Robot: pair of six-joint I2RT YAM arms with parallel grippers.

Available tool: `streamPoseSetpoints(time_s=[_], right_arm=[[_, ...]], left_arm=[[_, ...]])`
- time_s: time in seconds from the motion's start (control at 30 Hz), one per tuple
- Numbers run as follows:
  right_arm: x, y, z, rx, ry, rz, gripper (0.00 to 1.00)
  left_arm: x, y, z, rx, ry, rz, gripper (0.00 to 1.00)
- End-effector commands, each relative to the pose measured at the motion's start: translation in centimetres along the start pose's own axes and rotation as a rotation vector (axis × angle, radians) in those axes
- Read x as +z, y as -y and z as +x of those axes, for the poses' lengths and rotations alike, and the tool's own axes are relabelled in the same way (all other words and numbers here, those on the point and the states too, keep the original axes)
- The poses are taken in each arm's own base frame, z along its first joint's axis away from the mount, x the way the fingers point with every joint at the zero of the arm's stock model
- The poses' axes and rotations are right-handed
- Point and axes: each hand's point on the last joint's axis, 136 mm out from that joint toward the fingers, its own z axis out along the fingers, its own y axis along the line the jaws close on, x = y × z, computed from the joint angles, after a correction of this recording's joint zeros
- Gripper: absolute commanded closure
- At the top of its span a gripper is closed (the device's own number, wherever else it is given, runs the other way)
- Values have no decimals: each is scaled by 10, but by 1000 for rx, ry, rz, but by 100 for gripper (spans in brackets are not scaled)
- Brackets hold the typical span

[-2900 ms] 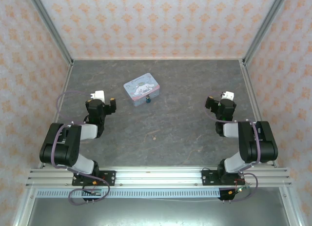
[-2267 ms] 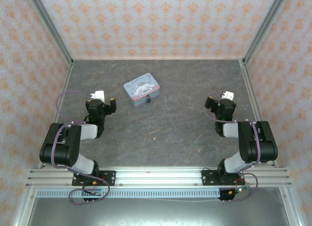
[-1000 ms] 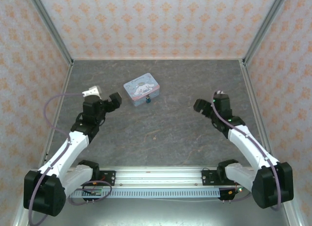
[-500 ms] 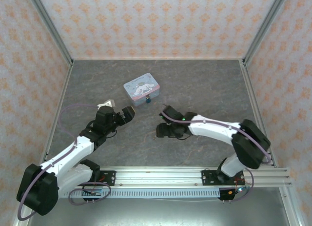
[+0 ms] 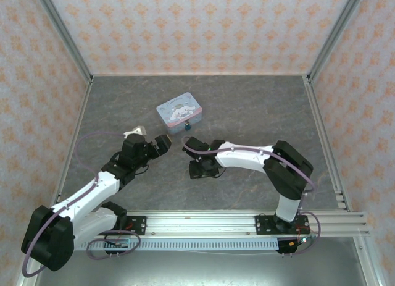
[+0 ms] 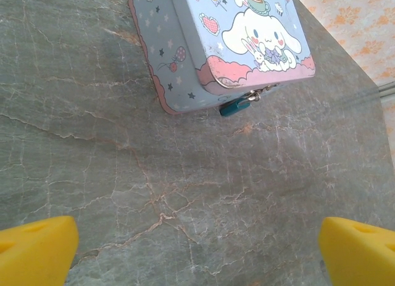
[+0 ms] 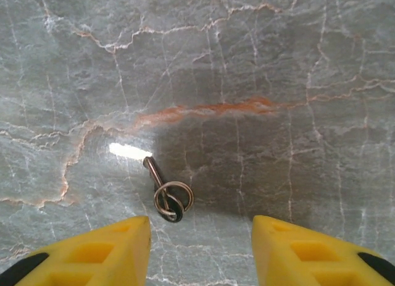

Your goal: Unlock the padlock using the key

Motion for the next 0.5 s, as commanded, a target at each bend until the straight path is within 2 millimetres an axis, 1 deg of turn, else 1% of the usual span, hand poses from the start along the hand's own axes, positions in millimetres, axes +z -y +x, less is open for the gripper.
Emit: streamPoseSetpoints(time_s=[0.0, 0.17, 0.47], right_arm=[[-1, -2, -2, -19, -8, 30, 55], [4, -5, -3, -32, -23, 42, 58], [17, -8, 2, -63, -60, 92, 63]], left_arm=[[-3, 6, -9, -2, 32, -3, 0], [-3, 5, -10, 1, 34, -10, 0], [-3, 4, -11, 4, 34, -19, 0]])
